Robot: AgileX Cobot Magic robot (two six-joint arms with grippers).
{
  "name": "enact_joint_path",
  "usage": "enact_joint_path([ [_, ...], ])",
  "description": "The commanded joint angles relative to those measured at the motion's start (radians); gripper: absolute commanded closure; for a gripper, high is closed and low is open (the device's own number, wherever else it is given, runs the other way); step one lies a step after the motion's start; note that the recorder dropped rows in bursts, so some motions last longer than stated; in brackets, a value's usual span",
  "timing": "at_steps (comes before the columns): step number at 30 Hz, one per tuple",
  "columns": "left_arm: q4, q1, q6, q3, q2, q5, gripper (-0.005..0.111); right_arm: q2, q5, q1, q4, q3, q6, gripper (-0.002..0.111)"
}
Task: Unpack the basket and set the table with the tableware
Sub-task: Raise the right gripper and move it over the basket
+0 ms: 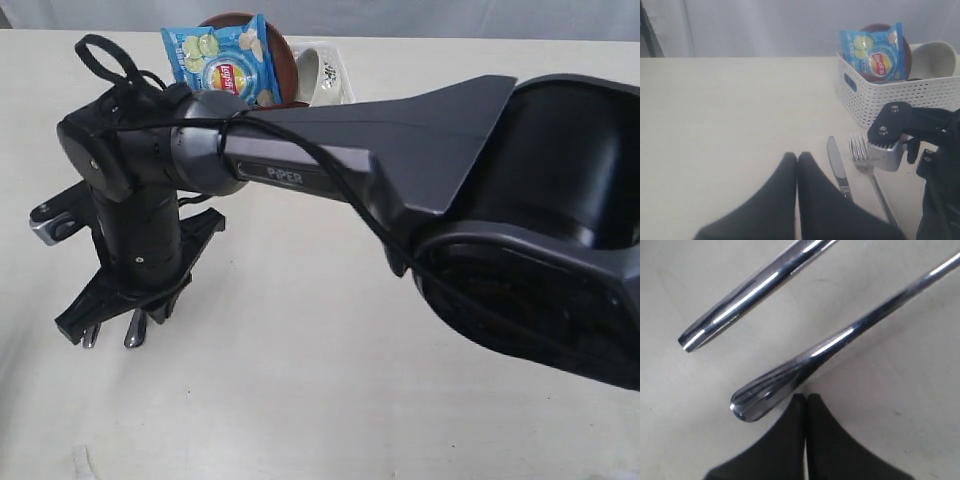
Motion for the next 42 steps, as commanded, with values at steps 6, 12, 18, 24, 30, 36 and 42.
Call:
enact_joint_path([
  [6,0.009,0.002,-0.004,0.003,-0.003,-0.011,0.107,-0.248,0.02,-0.102,-0.091,0.0,-0.057,0.109],
  [12,0.009,0.002,-0.004,0.003,-0.003,-0.011,0.107,-0.346,0.02,-0.252,-0.091,0.0,-0.083,0.109],
  [18,0.009,0.002,-0.004,0.003,-0.003,-0.011,0.107,-0.369,0.02,-0.377,-0.091,0.0,-0.083,0.109],
  [24,0.009,0.002,-0.004,0.003,-0.003,-0.011,0.107,-0.367,0.009,-0.438,-0.097,0.0,-0.091,0.109],
  [30,0.009,0.002,-0.004,0.003,-0.003,-0.011,0.107,-0.365,-0.066,-0.438,-0.095,0.0,-0.133,0.108],
  [36,0.009,0.002,-0.004,0.003,-0.003,-0.011,0.107,-0.335,-0.111,-0.442,-0.077,0.0,-0.178,0.108],
  [42,0.009,0.002,-0.004,0.003,-0.003,-0.011,0.107,-0.284,-0.111,-0.439,0.031,0.0,-0.33,0.108],
])
